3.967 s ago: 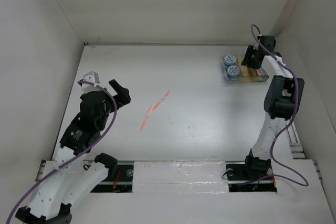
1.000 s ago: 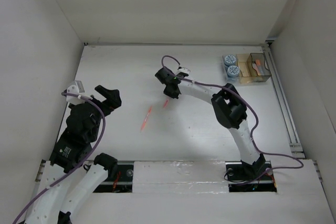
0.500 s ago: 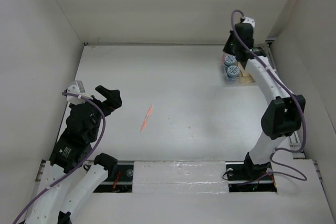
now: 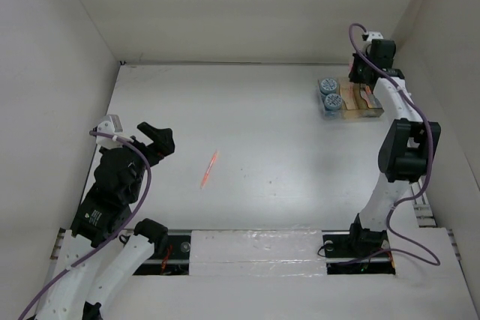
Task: Sort the stationery into containers
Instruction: Place the pen in the storage box.
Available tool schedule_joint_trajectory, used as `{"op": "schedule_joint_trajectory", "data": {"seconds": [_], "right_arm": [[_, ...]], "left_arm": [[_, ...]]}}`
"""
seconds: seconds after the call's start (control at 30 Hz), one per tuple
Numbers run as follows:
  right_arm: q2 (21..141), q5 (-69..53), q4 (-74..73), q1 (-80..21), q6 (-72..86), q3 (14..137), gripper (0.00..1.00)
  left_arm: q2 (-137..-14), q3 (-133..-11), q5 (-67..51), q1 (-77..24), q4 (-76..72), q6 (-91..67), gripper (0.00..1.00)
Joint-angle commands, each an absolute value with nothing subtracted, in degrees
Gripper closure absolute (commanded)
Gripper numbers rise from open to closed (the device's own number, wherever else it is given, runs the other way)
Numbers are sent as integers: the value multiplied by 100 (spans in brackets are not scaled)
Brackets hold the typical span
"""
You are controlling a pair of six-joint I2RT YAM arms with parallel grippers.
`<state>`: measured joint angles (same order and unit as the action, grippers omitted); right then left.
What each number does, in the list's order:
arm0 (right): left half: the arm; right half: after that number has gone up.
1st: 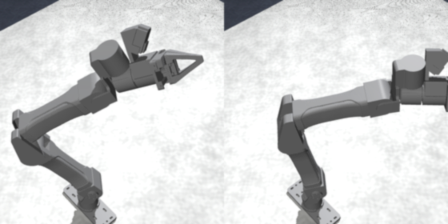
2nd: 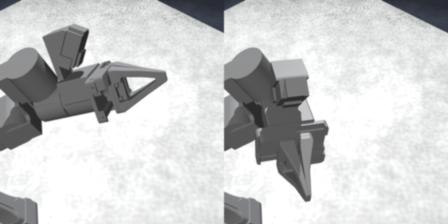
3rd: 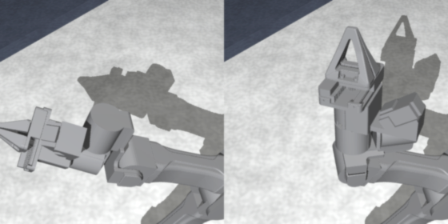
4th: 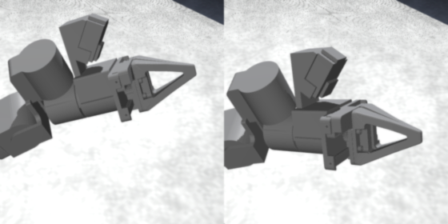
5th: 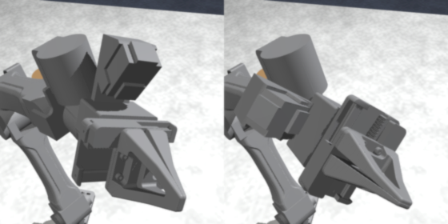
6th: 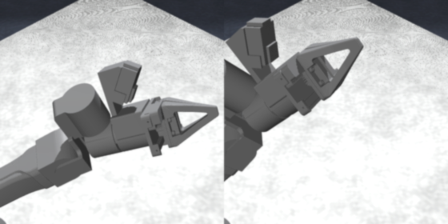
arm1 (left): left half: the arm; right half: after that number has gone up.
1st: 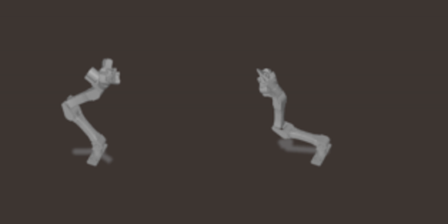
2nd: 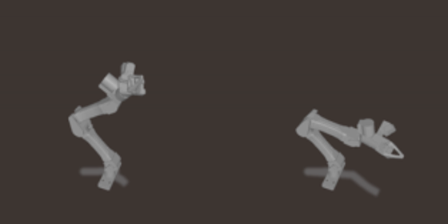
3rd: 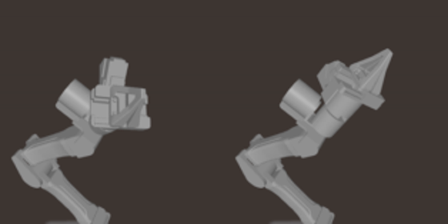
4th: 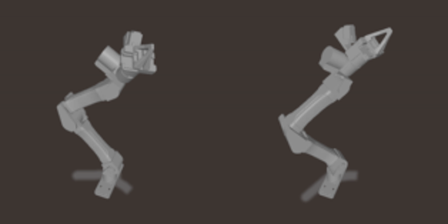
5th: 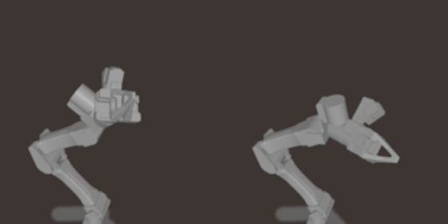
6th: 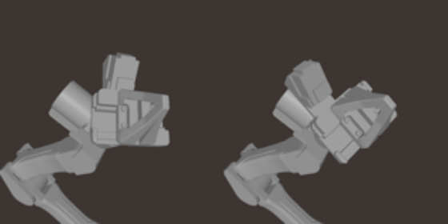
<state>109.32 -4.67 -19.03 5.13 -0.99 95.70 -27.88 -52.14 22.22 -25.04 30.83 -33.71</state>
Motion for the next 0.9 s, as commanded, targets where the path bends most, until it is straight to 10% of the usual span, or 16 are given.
{"op": "schedule_joint_trajectory", "data": {"seconds": [0.0, 0.87], "right_arm": [[10846, -493, -1714, 773, -291, 9905, 100], [11636, -70, -483, 1151, 1081, 9290, 100]], "left_arm": [[-2812, -5203, 2162, -2514, 2830, -3278, 0], [-2971, -5203, 2109, -2514, 2830, -3226, 0]]}}
